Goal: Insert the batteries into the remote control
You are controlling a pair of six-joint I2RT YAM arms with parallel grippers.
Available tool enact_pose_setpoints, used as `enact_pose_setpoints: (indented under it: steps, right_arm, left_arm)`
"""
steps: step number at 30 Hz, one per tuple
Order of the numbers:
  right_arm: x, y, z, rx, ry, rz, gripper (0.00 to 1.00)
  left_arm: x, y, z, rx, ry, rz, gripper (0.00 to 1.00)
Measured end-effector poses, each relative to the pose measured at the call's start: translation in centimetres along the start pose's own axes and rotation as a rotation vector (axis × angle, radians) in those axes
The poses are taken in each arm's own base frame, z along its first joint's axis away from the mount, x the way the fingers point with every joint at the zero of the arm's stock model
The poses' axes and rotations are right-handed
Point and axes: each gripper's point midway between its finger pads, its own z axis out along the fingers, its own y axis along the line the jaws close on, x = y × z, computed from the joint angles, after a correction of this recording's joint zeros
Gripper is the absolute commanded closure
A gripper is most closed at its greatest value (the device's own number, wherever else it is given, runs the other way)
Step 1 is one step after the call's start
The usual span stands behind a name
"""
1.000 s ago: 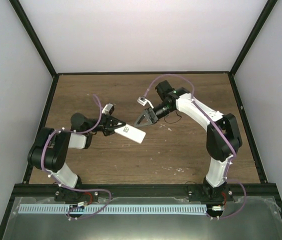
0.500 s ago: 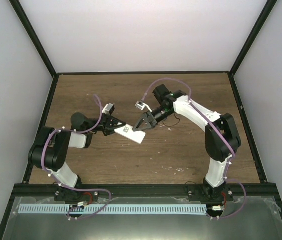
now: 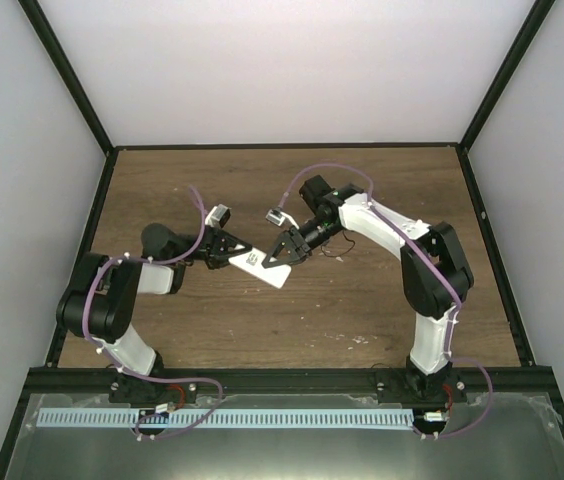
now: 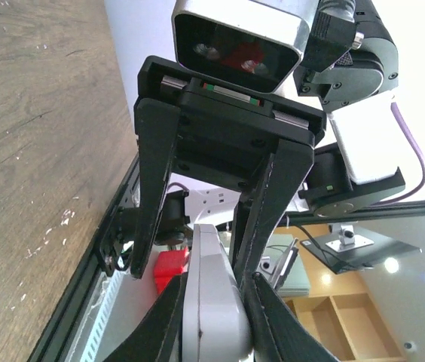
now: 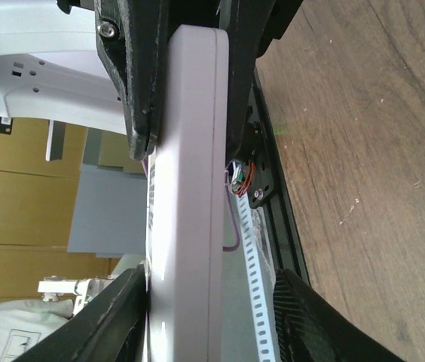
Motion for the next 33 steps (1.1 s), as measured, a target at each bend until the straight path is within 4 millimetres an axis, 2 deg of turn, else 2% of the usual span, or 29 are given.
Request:
enact_pose_setpoints:
  steps: [10,20,29,33]
  right_arm:
    - [0.0,0.6,0.1,-0.033,-0.002,0.0,0.75]
    - [0.0,0.9,0.0,-0.044,-0.002,0.003,0.82]
    - [-0.2,0.8,-0.1,-0.034,-0.004,-0.001,0.88]
    - [-0.4,0.5,-0.4,-0.01,-0.008,-0.016,0.92]
  left_arm:
    - [0.1,-0.1,0.0,-0.002,0.012,0.017,1.0]
    - [0.0,-0.1,0.0,-0.003,0.017,0.044,0.96]
    - [-0.5,-0.4,0.2,-0.008,0.043,0.121,0.87]
    - [-1.1,-0.2,0.3,-0.022,0.047,0.158,0.8]
